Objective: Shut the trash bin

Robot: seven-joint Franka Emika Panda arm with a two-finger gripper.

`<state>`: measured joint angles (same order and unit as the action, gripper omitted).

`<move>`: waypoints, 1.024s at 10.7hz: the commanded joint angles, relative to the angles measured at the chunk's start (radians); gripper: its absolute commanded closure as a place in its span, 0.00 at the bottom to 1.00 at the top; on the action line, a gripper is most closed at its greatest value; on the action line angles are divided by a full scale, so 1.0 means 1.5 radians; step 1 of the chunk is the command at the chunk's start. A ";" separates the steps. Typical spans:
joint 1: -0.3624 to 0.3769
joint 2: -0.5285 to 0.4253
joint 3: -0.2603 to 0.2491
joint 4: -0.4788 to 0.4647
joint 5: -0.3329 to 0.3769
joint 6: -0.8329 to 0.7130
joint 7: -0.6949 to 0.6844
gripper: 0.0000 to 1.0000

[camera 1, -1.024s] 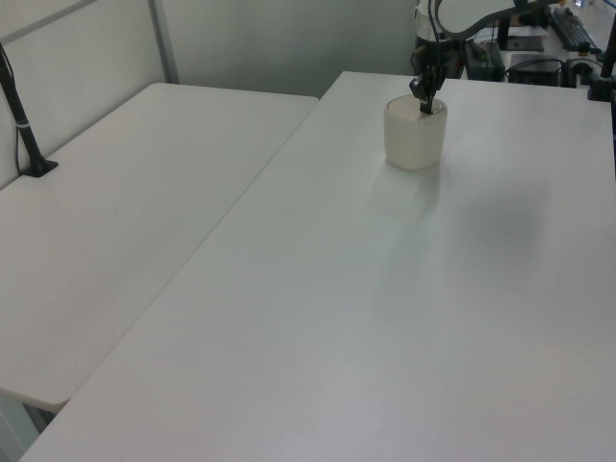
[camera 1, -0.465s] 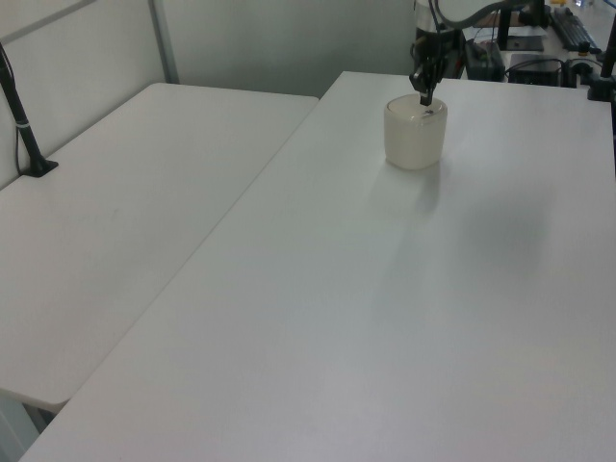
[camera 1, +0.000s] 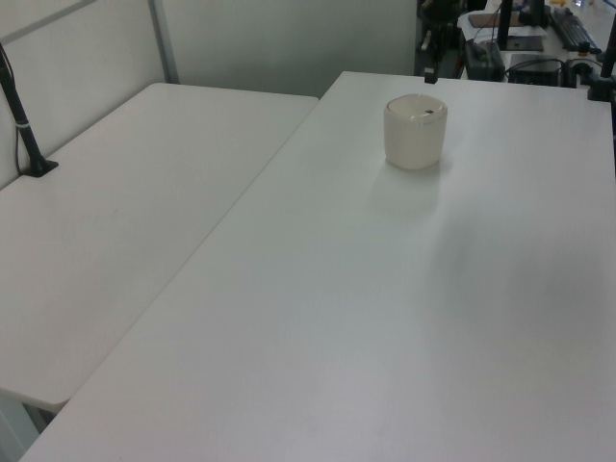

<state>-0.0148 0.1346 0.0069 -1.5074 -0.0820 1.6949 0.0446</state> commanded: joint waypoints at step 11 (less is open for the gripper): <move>0.071 -0.079 -0.011 -0.068 0.003 -0.054 -0.003 0.00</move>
<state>0.0921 0.0423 -0.0012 -1.5855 -0.0821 1.6255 0.0446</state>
